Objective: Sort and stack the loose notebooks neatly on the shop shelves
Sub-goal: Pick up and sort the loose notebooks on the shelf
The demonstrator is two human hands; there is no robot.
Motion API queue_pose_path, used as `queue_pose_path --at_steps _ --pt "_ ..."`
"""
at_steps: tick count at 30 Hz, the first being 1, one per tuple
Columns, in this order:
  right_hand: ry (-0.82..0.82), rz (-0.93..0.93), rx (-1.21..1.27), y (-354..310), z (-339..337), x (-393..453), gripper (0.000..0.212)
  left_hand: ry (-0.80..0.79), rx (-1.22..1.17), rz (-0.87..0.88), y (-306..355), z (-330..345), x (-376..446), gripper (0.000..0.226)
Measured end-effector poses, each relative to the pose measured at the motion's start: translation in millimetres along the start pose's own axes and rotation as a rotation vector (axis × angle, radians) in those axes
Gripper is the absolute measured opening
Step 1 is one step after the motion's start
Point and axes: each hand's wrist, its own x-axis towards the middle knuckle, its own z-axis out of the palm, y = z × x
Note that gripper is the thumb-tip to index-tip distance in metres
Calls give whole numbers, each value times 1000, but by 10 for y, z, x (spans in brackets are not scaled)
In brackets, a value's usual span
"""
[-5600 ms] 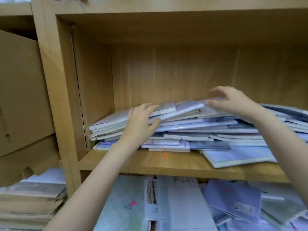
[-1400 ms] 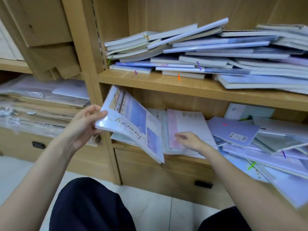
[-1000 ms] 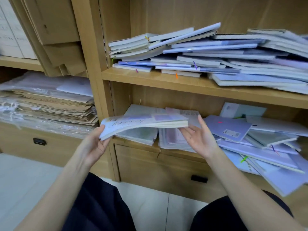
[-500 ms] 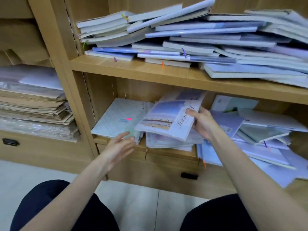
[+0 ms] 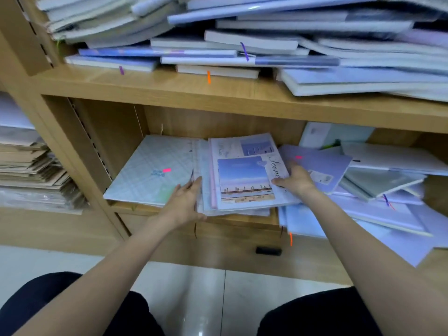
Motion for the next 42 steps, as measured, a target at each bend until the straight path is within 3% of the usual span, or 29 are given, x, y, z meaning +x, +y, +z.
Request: queue_pose_path --at_steps 3,9,12,14,16,21,24,26,30,31,33,36,38,40,42 --pt "44 -41 -79 43 128 -30 61 -56 -113 9 -96 -76 75 111" --pt "79 32 9 34 306 -49 60 -66 94 58 -135 -151 266 103" --pt "103 84 79 -31 365 -141 47 9 179 128 -21 -42 81 103" --pt "162 42 105 -103 384 -244 28 36 170 189 73 7 25 104" --pt "211 -20 195 -219 363 -316 25 76 116 255 195 18 55 100" --pt "-38 4 845 -320 189 -446 38 329 -64 278 538 95 192 75" --pt "-161 19 940 -140 71 -469 44 389 -105 271 589 118 246 60" --pt "-157 -43 790 -25 -27 -424 44 389 -219 257 596 110 258 58" --pt "23 -247 -29 169 -188 -231 42 367 -399 175 589 47 275 53" --pt "20 -228 -166 209 -177 -219 42 377 -408 157 584 24 277 52" --pt "16 -126 -205 251 -89 -248 37 409 -409 136 586 -32 279 50" --pt "-49 17 -63 215 151 -354 31 431 -416 141 585 -130 282 49" --pt "-90 126 123 198 300 -401 42 432 -396 164 569 -173 280 48" --pt "-33 216 397 179 396 -450 46 414 -355 182 535 -153 286 49" --pt "50 247 558 184 443 -474 35 372 -273 204 517 -71 276 51"
